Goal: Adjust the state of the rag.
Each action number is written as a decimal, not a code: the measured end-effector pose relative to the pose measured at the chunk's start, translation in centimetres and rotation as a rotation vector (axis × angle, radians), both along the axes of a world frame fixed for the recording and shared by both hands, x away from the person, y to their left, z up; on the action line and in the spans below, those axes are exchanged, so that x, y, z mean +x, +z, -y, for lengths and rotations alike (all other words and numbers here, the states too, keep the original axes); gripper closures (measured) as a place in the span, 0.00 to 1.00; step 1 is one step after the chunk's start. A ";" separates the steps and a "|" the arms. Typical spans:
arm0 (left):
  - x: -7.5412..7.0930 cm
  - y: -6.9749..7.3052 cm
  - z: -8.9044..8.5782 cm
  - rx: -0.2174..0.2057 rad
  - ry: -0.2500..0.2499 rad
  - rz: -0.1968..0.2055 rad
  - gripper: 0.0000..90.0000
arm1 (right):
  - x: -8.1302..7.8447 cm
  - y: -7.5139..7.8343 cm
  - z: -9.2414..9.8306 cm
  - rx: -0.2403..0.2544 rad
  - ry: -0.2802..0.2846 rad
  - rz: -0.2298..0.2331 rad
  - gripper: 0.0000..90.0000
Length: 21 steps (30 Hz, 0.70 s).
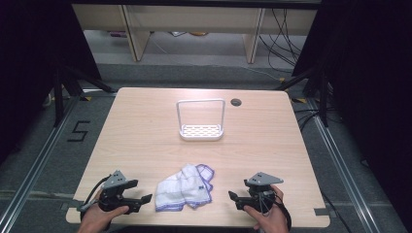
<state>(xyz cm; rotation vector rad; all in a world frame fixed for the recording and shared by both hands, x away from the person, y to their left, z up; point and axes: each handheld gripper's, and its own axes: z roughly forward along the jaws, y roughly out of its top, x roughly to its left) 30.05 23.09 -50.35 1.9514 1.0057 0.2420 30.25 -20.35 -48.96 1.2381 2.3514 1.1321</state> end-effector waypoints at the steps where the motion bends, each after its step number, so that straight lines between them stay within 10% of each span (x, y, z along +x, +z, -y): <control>1: -0.1 0.0 0.1 0.007 0.002 0.003 0.20 | 0.0 0.1 -0.1 -0.005 0.004 0.003 0.33; 21: -2.2 0.0 2.3 0.029 -0.082 -0.017 0.34 | -0.5 0.3 -3.7 -0.030 0.168 0.031 0.50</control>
